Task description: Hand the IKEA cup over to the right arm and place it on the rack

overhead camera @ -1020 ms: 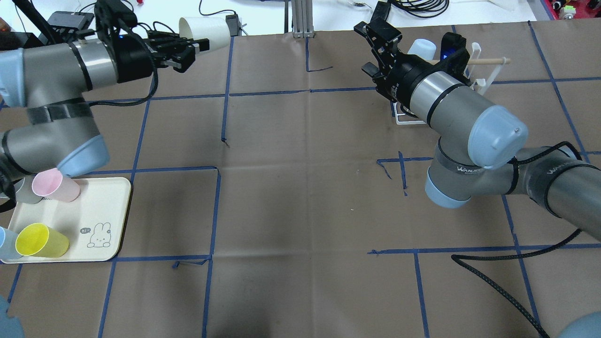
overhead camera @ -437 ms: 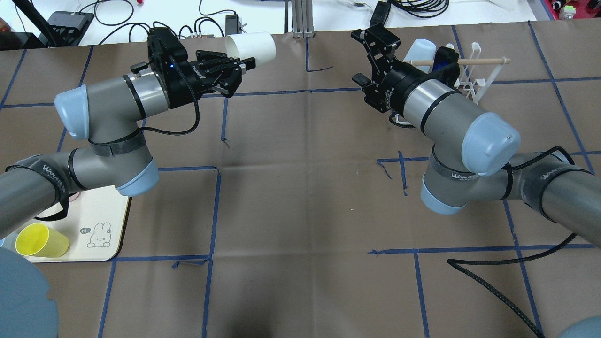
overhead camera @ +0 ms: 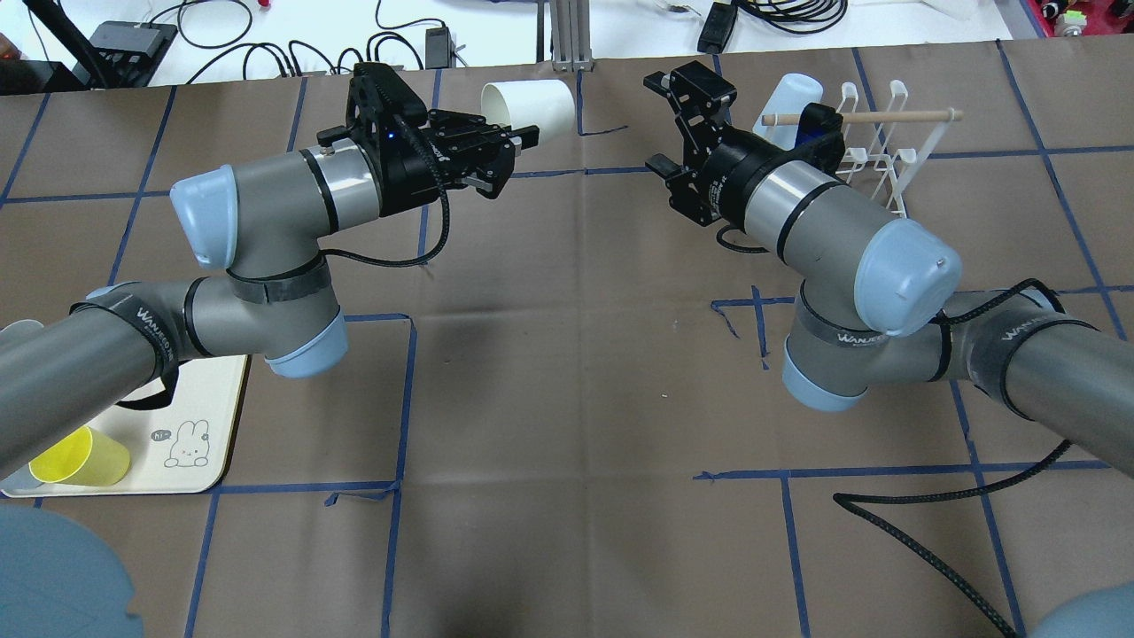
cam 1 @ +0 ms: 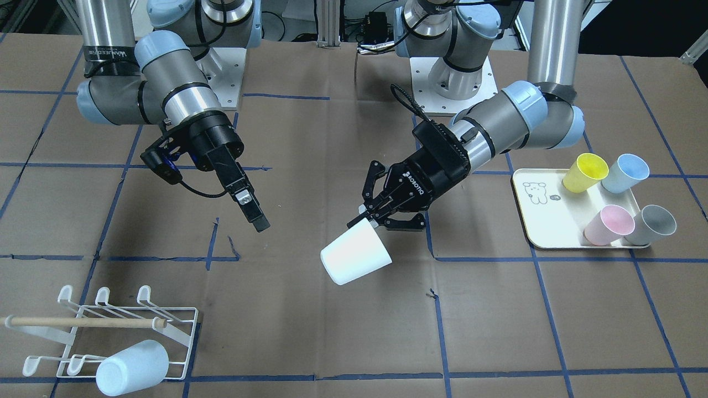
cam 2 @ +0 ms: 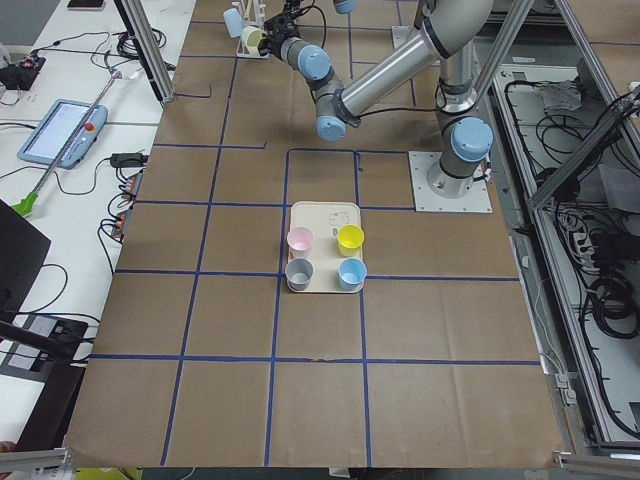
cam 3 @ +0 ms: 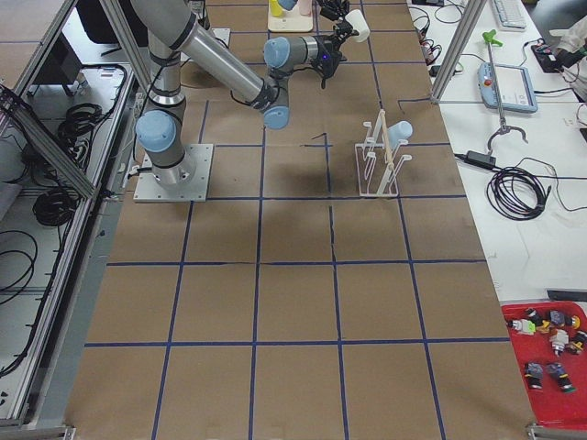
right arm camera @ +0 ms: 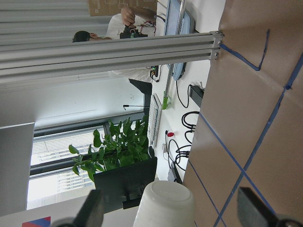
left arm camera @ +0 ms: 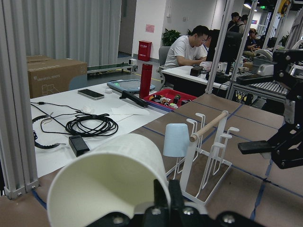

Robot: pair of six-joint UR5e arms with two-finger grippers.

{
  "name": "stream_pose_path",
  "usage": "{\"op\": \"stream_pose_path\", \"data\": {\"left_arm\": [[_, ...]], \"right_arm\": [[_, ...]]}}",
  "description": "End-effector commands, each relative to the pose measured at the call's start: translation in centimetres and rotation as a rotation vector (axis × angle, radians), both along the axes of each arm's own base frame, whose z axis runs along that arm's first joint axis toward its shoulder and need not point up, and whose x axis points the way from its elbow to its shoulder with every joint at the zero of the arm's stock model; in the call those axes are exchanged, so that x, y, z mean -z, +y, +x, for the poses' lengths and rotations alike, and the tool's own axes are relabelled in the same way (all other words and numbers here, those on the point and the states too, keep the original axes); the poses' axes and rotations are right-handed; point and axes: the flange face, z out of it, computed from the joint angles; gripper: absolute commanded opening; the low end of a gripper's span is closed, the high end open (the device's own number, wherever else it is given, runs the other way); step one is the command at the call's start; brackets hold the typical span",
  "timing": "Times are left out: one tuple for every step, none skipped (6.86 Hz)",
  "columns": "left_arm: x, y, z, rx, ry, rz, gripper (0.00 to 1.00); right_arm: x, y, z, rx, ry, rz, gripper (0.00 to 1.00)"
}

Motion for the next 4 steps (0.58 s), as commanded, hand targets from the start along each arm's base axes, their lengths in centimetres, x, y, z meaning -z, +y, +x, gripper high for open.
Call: {"op": "stream_pose_path", "data": {"left_arm": [[0.0,0.4,-0.6,0.0,-0.006,-0.003,0.06],[-0.2,0.5,-0.6,0.002,-0.001,-0.003,0.09],[-0.2,0.5,-0.6,0.004,0.006,0.004,0.08],[-0.2,0.6,-0.7,0.001,0.016,0.019,0.08]], "right_arm": [[1.4,0.2,1.6,-0.031,-0.01,0.039,1.0],[2.0,0.0,2.1,-0.027,-0.033,0.082,0.99],[2.2,-0.1,2.7,-0.001,-0.126,0.158,0.99],[1.8,-0.8,3.1,0.002,-0.151,0.164,0.99]]}}
